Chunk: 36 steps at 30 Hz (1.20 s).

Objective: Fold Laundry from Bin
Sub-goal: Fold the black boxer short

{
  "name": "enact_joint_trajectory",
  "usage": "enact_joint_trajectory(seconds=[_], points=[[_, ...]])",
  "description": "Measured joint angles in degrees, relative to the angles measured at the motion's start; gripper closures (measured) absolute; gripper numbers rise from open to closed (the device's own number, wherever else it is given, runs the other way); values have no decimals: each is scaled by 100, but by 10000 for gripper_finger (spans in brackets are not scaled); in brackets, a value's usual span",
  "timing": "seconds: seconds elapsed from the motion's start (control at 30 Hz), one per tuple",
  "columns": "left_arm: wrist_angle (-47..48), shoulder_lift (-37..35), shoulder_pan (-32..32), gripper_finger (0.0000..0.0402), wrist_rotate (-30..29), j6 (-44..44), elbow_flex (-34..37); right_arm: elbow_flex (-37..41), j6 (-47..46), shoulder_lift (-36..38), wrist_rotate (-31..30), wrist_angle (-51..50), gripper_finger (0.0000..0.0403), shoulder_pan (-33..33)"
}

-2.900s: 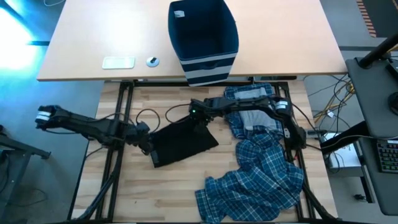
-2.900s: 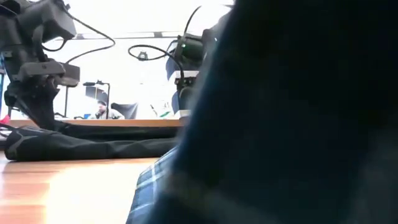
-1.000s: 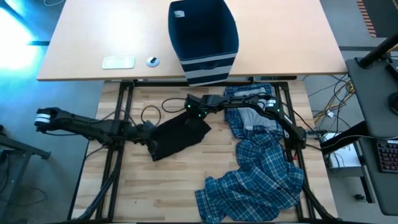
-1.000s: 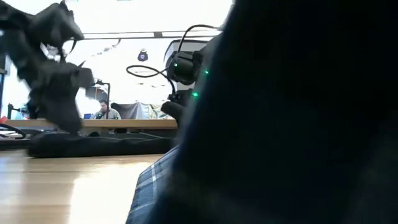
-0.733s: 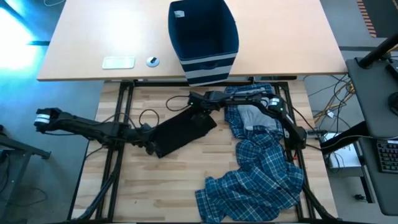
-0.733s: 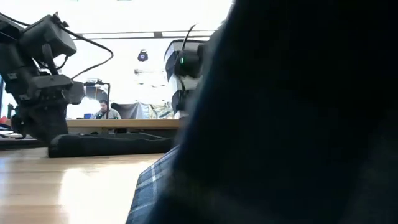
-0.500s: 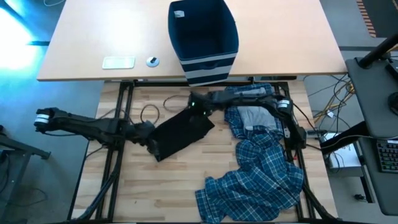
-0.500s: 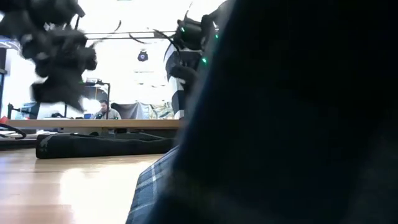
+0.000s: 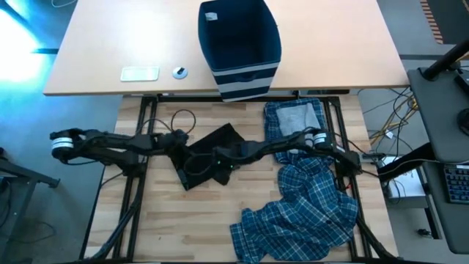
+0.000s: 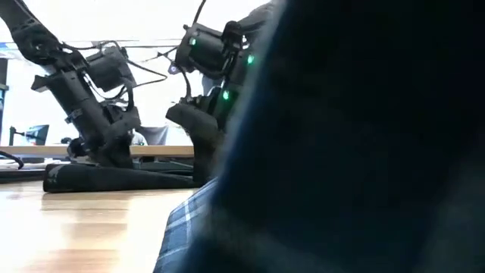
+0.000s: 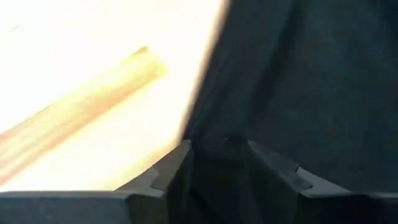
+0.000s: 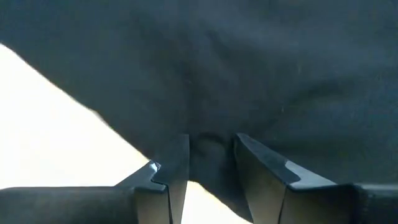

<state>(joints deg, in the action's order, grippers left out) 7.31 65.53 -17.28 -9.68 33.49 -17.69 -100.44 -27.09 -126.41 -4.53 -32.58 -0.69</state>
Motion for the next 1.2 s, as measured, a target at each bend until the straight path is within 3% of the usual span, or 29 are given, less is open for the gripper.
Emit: enact_joint_trajectory(seconds=[0.17, 0.33, 0.5, 0.67, 0.8, 0.97, 1.1, 1.2], points=[[179, 61, -348, 290, 107, 73, -57, -19, -296, -143, -56, -275, 278, 151], [1396, -500, -332, 303, 393, 442, -216, -15, -416, 115, 122, -937, 278, 244], [1959, -1301, -140, 311, 849, 473, -394, -169, -277, 752, 157, -851, 278, 55], [1780, -2044, 502, 317, 1600, 176, -466, -181, 142, 942, -9, -579, 280, -633], [1793, -2396, 1339, 321, 1597, 2, -381, -149, 442, 638, 145, -379, 294, -1256], [1806, -2241, 2080, 322, 1043, 600, -47, -146, 692, 158, 415, -380, 318, -1698], [1805, -1908, 2437, 322, 1025, 1025, 227, -153, 717, -82, 482, 197, 325, -1873], [1823, -1659, 2637, 322, 1067, 1188, 338, -234, 651, -191, 147, 465, 323, -2068]])
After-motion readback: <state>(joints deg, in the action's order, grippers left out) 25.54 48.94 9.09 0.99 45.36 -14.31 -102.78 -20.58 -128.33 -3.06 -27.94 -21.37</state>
